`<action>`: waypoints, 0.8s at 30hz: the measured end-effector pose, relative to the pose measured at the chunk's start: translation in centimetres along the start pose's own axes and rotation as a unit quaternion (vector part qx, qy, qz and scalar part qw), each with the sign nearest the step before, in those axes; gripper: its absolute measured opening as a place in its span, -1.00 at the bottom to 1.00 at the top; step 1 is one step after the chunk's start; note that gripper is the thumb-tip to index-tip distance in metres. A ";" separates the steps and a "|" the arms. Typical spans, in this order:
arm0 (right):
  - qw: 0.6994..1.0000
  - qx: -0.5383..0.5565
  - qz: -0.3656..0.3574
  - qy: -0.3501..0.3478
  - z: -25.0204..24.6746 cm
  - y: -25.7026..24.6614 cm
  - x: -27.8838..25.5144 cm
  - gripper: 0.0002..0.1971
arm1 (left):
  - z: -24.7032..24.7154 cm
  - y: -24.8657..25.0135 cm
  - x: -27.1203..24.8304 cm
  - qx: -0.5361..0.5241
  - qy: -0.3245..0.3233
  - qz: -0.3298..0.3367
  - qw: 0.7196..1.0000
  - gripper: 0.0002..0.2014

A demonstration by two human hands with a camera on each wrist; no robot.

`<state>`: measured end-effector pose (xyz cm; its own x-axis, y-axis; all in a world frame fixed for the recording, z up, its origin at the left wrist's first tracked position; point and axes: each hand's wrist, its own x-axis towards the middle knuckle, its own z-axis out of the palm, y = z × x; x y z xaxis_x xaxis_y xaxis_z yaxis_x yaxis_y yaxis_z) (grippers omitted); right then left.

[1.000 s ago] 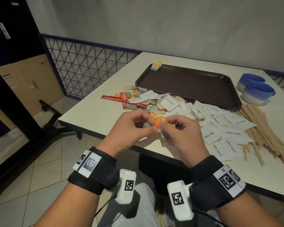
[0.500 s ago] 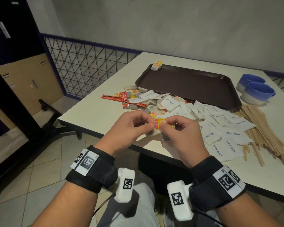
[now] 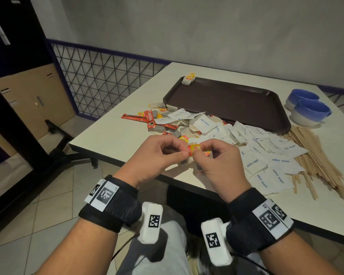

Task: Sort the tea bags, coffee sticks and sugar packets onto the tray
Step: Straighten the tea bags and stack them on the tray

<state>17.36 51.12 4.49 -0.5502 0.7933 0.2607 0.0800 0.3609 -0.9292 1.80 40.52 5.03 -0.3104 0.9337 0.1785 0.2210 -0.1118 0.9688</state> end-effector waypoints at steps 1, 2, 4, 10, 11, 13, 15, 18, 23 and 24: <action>1.000 -0.001 0.001 -0.001 0.0 0.0 0.0 -0.97 | 0.0 0.0 0.0 -0.001 0.000 -0.001 1.000 -0.91; 1.000 -0.001 0.002 -0.001 0.0 0.0 0.0 -0.97 | 0.0 0.1 0.0 -0.003 0.003 -0.002 1.000 -0.94; 1.000 -0.002 0.000 0.001 0.0 0.0 0.1 -0.96 | 0.1 0.2 0.0 -0.007 0.022 -0.003 1.000 -0.92; 1.000 0.020 -0.011 -0.006 0.2 -0.2 -0.2 -0.98 | 0.4 0.2 0.2 -0.014 0.057 -0.016 0.998 -0.84; 0.999 0.033 -0.013 -0.004 0.2 -0.2 -0.2 -0.98 | 0.4 0.1 0.2 -0.019 0.064 -0.016 0.998 -0.83; 0.998 0.060 -0.011 0.003 0.1 -0.4 -0.2 -0.94 | 0.5 0.1 0.3 -0.043 0.090 -0.017 0.995 -0.83; 0.997 0.072 -0.006 0.016 -0.1 -0.6 -0.1 -0.83 | 0.3 0.1 0.2 -0.065 0.124 -0.020 0.990 -0.84; 0.997 0.071 -0.008 0.028 -0.2 -0.8 -0.1 -0.73 | 0.0 -0.1 0.2 -0.064 0.163 -0.012 0.984 -0.86; 0.995 0.089 -0.040 0.028 -0.1 -0.6 -0.2 -0.78 | 0.3 -0.1 0.0 -0.064 0.182 0.006 0.981 -0.86; 0.993 0.108 -0.043 0.020 -0.1 -0.8 -0.3 -0.76 | 0.4 -0.1 0.0 -0.057 0.183 0.005 0.981 -0.85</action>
<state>17.58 50.68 5.17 -0.5126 0.7848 0.3483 -0.1493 0.3180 -0.9363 2.09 40.66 4.85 -0.6243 0.7503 0.2176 0.1272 -0.1771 0.9759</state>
